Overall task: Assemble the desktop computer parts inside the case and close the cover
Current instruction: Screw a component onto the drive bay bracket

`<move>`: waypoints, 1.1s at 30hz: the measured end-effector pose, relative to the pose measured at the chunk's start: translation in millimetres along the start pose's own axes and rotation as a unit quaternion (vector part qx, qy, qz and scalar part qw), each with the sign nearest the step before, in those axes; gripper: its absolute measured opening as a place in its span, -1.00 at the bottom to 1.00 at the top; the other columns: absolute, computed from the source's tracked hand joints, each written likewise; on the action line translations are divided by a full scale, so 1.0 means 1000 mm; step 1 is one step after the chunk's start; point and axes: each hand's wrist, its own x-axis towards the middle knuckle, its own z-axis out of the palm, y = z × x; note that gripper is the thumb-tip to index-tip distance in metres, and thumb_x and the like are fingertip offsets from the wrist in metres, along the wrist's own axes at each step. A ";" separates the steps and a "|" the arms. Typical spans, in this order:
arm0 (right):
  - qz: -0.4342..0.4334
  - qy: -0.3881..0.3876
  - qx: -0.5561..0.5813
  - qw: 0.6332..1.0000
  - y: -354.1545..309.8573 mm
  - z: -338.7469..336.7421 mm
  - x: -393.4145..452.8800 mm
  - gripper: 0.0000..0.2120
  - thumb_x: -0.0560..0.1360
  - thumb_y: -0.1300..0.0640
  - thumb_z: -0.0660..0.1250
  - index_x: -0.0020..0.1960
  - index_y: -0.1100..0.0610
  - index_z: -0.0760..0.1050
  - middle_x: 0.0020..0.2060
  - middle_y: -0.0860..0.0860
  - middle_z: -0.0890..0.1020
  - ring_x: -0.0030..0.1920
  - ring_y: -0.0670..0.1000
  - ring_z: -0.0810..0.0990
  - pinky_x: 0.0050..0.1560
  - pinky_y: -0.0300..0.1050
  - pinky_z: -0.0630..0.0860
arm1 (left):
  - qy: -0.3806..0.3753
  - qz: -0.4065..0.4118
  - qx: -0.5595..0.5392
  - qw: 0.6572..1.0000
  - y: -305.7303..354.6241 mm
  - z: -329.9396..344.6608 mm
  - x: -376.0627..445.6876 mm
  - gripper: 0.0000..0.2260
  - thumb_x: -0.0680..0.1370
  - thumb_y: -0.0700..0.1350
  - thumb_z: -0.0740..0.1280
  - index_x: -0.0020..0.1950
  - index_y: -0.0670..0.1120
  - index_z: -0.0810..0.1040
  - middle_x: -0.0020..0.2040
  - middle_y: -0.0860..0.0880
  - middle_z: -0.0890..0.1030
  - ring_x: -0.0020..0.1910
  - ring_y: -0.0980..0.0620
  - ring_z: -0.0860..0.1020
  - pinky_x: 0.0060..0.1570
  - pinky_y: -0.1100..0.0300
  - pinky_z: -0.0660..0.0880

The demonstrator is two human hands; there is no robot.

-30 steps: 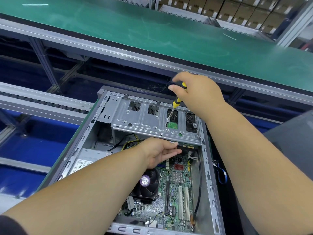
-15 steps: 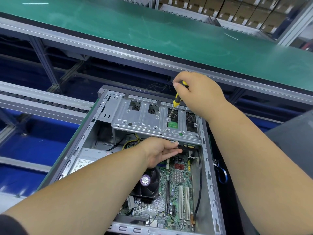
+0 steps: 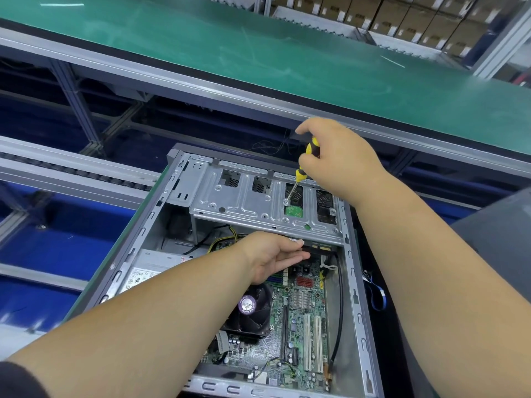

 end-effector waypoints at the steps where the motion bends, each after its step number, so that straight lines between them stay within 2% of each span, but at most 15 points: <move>1: -0.001 0.001 -0.002 1.000 0.000 0.000 0.000 -0.62 0.52 0.03 0.26 0.34 -0.07 0.42 0.00 -0.11 0.52 0.00 0.03 0.49 -0.07 -0.10 0.35 | 0.000 0.000 0.001 1.000 0.000 0.000 0.000 -0.94 0.51 -0.37 0.38 -0.03 -0.33 0.58 -0.02 -0.21 0.67 -0.02 -0.13 0.68 -0.08 0.19 0.63; 4: -0.001 0.019 -0.024 1.000 0.000 0.002 0.001 -0.64 0.55 -0.04 0.30 0.33 -0.09 0.43 -0.09 -0.11 0.50 -0.08 0.03 0.46 -0.13 -0.12 0.34 | 0.001 0.000 0.002 1.000 0.000 0.000 0.000 -0.94 0.51 -0.37 0.38 -0.03 -0.33 0.58 -0.02 -0.21 0.67 -0.01 -0.13 0.68 -0.08 0.19 0.63; 8: 0.007 0.019 -0.056 0.998 0.000 0.003 0.001 -0.71 0.58 -0.19 0.24 0.20 -0.08 0.50 -0.12 -0.07 0.59 -0.07 0.06 0.52 -0.17 -0.10 0.37 | 0.001 0.002 0.003 1.000 0.000 0.001 -0.001 -0.94 0.51 -0.37 0.38 -0.03 -0.32 0.58 -0.05 -0.20 0.67 -0.03 -0.12 0.69 -0.10 0.20 0.64; 11: 0.007 0.007 -0.014 1.000 0.001 0.003 0.000 -0.75 0.58 -0.06 0.20 0.22 -0.07 0.48 -0.10 -0.10 0.54 -0.09 0.04 0.49 -0.23 -0.13 0.30 | 0.001 0.000 0.004 1.000 0.000 0.001 -0.002 -0.95 0.51 -0.37 0.37 -0.03 -0.32 0.58 -0.05 -0.20 0.67 -0.03 -0.11 0.69 -0.09 0.20 0.63; 13: 0.011 -0.006 0.020 1.000 0.000 0.002 0.000 -0.70 0.55 0.02 0.21 0.27 -0.07 0.45 -0.10 -0.10 0.48 -0.12 0.02 0.45 -0.27 -0.15 0.27 | 0.001 0.000 0.006 1.000 0.001 0.001 -0.002 -0.93 0.51 -0.37 0.38 -0.02 -0.32 0.57 -0.02 -0.21 0.67 -0.03 -0.11 0.69 -0.10 0.21 0.63; 18: 0.009 -0.003 0.006 1.000 -0.001 -0.001 0.000 -0.75 0.59 -0.07 0.27 0.25 -0.08 0.47 -0.09 -0.08 0.63 -0.08 0.05 0.54 -0.11 -0.07 0.45 | 0.003 0.002 0.006 1.000 0.000 0.000 -0.001 -0.91 0.50 -0.37 0.39 0.00 -0.33 0.57 -0.01 -0.22 0.67 -0.03 -0.12 0.69 -0.10 0.20 0.64; 21: 0.009 -0.001 -0.016 1.000 -0.002 0.000 -0.001 -0.80 0.61 -0.13 0.20 0.14 -0.08 0.49 -0.09 -0.08 0.64 -0.06 0.05 0.55 -0.17 -0.07 0.43 | 0.004 0.003 0.006 1.000 0.000 0.000 -0.001 -0.91 0.50 -0.37 0.39 -0.01 -0.34 0.57 -0.03 -0.22 0.68 -0.04 -0.12 0.69 -0.13 0.22 0.64; 24: 0.017 -0.027 0.032 0.999 -0.002 0.000 -0.002 -0.73 0.58 0.03 0.18 0.25 -0.07 0.47 0.04 -0.08 0.54 -0.01 0.04 0.51 -0.11 -0.08 0.36 | 0.004 0.003 0.008 1.000 0.000 0.001 -0.001 -0.92 0.50 -0.37 0.39 -0.01 -0.33 0.57 -0.02 -0.21 0.67 -0.05 -0.12 0.69 -0.12 0.21 0.64; 29: 0.014 -0.015 0.039 0.999 -0.005 -0.003 -0.002 -0.56 0.52 0.15 0.23 0.38 -0.10 0.42 0.01 -0.12 0.41 -0.13 -0.02 0.40 -0.09 -0.15 0.29 | 0.004 0.005 0.008 1.000 0.000 0.001 -0.002 -0.91 0.50 -0.37 0.38 -0.01 -0.33 0.56 -0.02 -0.21 0.66 -0.07 -0.10 0.70 -0.10 0.21 0.64; 33: 0.001 -0.023 0.015 1.000 -0.004 -0.003 0.000 -0.67 0.57 0.17 0.24 0.31 -0.04 0.47 0.07 -0.09 0.45 -0.14 -0.02 0.39 -0.08 -0.18 0.26 | 0.005 0.005 0.011 1.000 0.001 0.001 -0.002 -0.91 0.50 -0.37 0.39 -0.01 -0.33 0.56 0.01 -0.22 0.66 -0.06 -0.10 0.69 -0.10 0.20 0.64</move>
